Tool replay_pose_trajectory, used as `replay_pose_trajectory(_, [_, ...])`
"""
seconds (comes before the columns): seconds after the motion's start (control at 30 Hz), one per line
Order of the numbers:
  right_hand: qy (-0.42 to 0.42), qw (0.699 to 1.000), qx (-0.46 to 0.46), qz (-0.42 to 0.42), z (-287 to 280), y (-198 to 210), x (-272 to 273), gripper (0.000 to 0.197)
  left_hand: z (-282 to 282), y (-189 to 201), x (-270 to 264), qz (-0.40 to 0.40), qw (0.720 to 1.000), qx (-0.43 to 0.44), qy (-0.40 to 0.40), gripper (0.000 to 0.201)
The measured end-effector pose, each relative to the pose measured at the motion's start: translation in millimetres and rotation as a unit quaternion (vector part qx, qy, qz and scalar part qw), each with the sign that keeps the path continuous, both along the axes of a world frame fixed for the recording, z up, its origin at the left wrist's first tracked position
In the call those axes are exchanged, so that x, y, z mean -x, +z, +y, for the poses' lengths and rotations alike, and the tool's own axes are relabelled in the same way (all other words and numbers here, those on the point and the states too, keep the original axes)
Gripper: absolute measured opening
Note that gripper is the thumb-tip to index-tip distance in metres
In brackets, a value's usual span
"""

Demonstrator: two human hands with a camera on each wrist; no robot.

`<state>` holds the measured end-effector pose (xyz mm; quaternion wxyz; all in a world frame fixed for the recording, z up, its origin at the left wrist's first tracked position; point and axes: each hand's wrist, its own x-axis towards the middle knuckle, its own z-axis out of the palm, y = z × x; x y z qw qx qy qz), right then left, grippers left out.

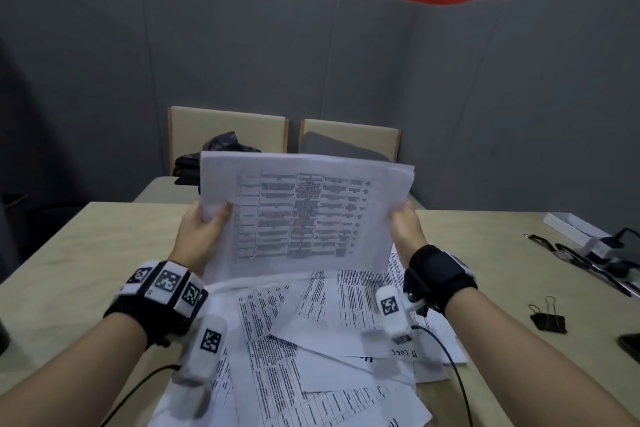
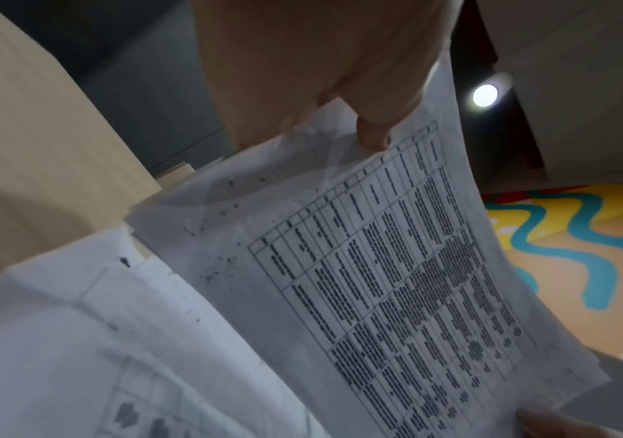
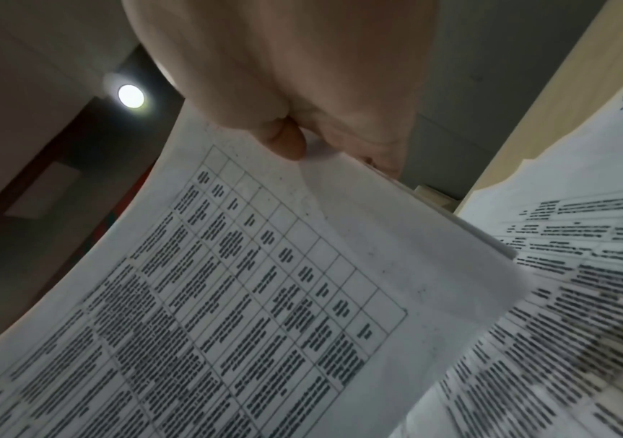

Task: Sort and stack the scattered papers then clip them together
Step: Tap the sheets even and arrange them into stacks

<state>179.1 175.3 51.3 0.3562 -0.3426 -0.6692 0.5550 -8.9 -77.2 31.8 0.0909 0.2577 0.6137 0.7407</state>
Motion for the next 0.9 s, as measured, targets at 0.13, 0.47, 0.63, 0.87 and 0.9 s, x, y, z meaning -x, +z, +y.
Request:
replay_pose_trajectory(0.13, [0.032,0.999,-0.008,-0.016,-11,9,-14,0.029,-5,2,1,-0.005,1.000,0.013,-0.010,0.036])
replay_pose_trajectory(0.47, [-0.126,0.937,-0.318,-0.069,-25,31,-9,0.068,-7,-26,-9,-0.031,0.998,0.057,-0.023,0.019])
replay_pose_trajectory(0.63, [-0.009,0.748,-0.635,-0.191,-49,66,31,0.084,-6,-26,-12,-0.003,0.995,0.096,-0.031,0.019])
replay_pose_trajectory(0.87, [0.198,0.758,-0.504,-0.364,-39,63,62,0.032,-12,-17,-16,-0.020,0.994,0.095,-0.041,0.025])
replay_pose_trajectory(0.9, [0.195,0.760,-0.509,-0.354,-39,65,61,0.017,-12,-13,-15,-0.027,0.994,0.092,-0.048,0.024])
